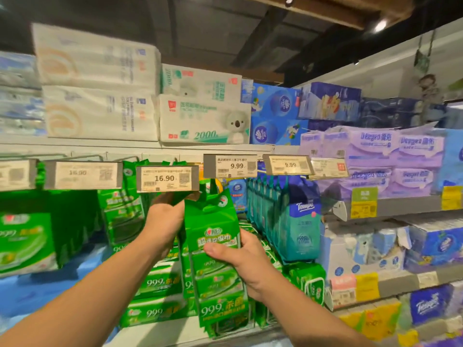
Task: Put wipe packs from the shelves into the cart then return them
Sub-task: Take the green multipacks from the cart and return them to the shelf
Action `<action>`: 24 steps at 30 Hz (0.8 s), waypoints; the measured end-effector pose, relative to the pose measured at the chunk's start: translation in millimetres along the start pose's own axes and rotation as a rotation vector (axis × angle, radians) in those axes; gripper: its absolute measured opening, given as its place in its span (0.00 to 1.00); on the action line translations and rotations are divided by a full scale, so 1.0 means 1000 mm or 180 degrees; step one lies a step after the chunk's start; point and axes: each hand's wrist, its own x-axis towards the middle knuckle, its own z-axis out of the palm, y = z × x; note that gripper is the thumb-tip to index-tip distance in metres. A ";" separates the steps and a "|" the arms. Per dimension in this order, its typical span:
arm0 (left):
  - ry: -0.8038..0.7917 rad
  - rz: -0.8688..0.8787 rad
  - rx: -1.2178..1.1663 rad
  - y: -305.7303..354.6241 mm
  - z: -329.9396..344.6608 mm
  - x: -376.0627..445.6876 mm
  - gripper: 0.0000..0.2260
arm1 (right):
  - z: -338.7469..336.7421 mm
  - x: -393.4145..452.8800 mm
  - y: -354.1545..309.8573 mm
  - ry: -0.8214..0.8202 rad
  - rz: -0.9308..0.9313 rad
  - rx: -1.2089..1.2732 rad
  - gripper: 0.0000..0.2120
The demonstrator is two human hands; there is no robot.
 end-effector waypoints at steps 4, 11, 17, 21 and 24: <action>0.0313 0.0187 0.0027 -0.001 -0.002 0.008 0.12 | 0.006 0.018 0.004 -0.0048 -0.0046 0.0024 0.25; 0.0674 0.0632 -0.0027 -0.010 -0.011 0.005 0.11 | 0.005 0.028 0.014 -0.0245 -0.0260 -0.0079 0.23; 0.0918 0.1133 0.0076 -0.017 -0.015 0.000 0.08 | 0.005 0.028 0.013 -0.0395 -0.0509 -0.0104 0.18; 0.1161 0.1531 0.0080 -0.015 -0.015 -0.003 0.14 | 0.008 0.026 0.008 -0.0450 -0.0578 -0.0146 0.20; 0.1129 0.1687 0.0017 -0.008 -0.014 -0.002 0.17 | 0.011 0.027 0.006 -0.0456 -0.0583 -0.0139 0.19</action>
